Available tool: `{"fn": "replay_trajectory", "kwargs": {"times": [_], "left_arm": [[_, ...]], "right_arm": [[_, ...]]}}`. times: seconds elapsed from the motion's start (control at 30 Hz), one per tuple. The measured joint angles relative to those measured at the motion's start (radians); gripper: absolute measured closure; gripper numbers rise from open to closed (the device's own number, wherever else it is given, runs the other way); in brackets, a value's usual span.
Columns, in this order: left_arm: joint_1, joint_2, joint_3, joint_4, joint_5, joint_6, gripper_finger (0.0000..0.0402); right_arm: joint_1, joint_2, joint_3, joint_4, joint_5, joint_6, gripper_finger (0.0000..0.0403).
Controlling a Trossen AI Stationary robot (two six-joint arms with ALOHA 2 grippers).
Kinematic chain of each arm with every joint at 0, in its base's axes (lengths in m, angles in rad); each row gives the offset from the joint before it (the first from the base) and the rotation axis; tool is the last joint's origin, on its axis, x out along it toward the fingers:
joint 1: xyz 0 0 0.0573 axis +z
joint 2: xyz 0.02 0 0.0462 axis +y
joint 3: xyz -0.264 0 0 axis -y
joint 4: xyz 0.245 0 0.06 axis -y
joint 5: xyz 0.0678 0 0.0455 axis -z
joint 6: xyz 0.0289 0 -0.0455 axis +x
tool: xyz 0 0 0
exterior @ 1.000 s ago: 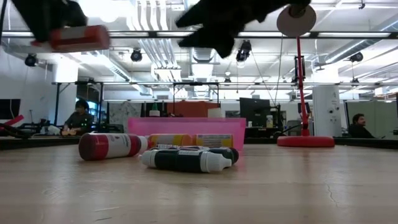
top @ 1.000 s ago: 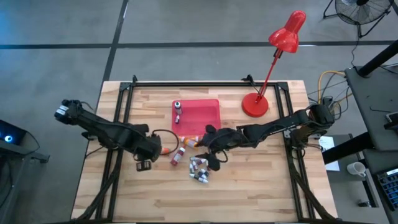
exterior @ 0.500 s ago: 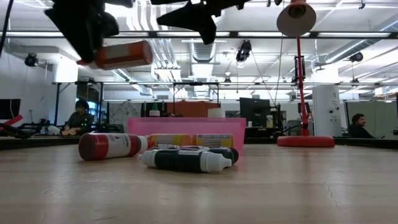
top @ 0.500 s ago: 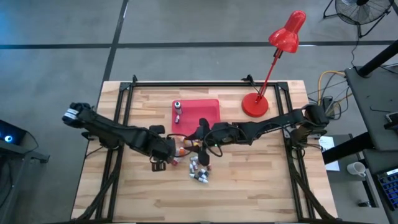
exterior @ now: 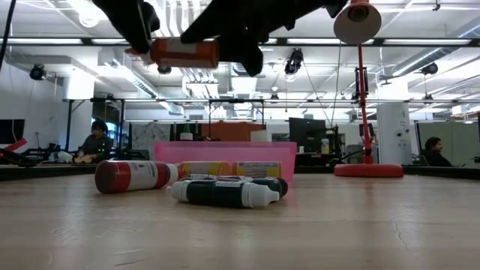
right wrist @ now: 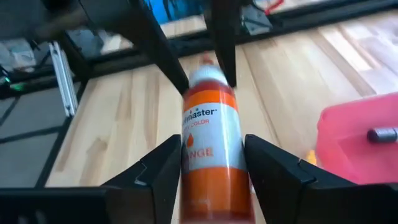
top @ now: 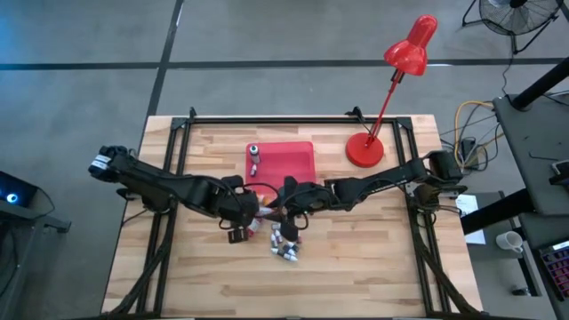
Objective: Pick & Place food coloring
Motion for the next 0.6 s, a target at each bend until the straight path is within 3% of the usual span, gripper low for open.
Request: {"fn": "replay_trajectory", "kwargs": {"times": [0.23,0.6], "left_arm": [[0.000,0.000,0.036,0.001,-0.007,0.019,0.0305],[0.007,-0.001,0.039,0.006,-0.009,0.027,0.0305]], "right_arm": [[0.000,0.000,-0.008,-0.024,-0.003,-0.002,0.0252],[-0.004,0.000,-0.019,-0.039,0.004,-0.023,0.0241]]}}
